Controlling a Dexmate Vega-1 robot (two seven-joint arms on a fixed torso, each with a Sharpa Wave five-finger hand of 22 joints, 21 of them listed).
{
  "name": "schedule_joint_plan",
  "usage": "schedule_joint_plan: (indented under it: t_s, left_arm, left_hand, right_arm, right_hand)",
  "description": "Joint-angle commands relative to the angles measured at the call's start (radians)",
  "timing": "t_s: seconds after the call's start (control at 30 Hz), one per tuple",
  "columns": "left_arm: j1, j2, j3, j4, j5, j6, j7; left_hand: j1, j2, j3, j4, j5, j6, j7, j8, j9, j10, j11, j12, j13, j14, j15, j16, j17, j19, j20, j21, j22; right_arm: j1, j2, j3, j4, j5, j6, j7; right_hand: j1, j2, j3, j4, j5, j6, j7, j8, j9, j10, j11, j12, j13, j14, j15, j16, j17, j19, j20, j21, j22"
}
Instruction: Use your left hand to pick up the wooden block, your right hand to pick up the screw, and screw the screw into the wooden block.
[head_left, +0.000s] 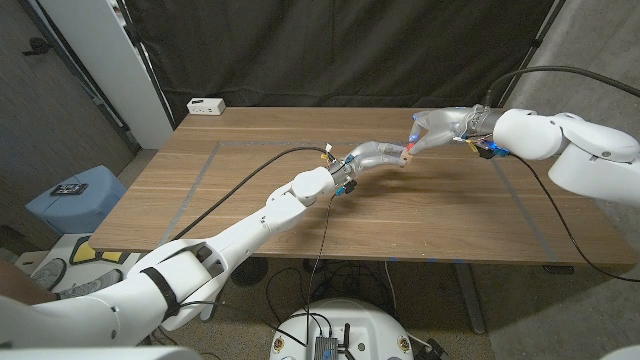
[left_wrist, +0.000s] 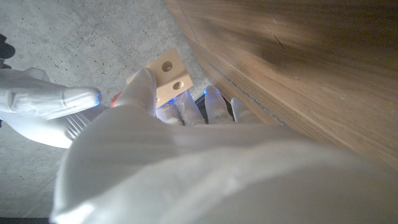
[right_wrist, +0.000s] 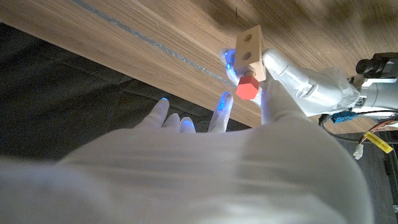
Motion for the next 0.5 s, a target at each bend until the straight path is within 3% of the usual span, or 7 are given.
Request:
schedule_joint_plan:
  t_s: [0.03,0.5]
  left_arm:
    - [0.0,0.001,0.001,-0.001,0.001,-0.001,-0.003]
    - [0.0,0.001,0.002,-0.002,0.0,0.001,-0.004]
  left_hand:
    - [-0.008,0.001,0.006,0.0,0.004,0.013,0.001,0.005,0.006,-0.003,0.001,0.002,0.001,0.006,-0.052,-0.002,0.003,0.008,-0.002,0.004,0.002]
    - [-0.011,0.002,0.006,0.001,0.004,0.013,0.0,0.004,0.006,-0.003,0.002,0.003,0.0,0.005,-0.051,-0.002,0.003,0.008,-0.002,0.004,0.002]
  right_arm:
    - [-0.004,0.02,-0.007,0.021,-0.012,0.027,-0.034]
    - [-0.005,0.035,-0.013,0.028,-0.023,0.035,-0.04]
  right_hand:
    - [0.029,-0.003,0.018,0.0,0.007,0.031,-0.001,0.01,-0.006,0.016,0.0,0.011,0.001,0.008,-0.004,0.01,0.001,0.016,-0.002,0.008,0.003]
    - [0.072,-0.017,0.038,0.005,0.003,0.12,-0.012,0.025,-0.027,0.046,-0.006,0.021,0.001,0.029,-0.016,0.014,0.0,0.032,-0.013,0.009,0.004]
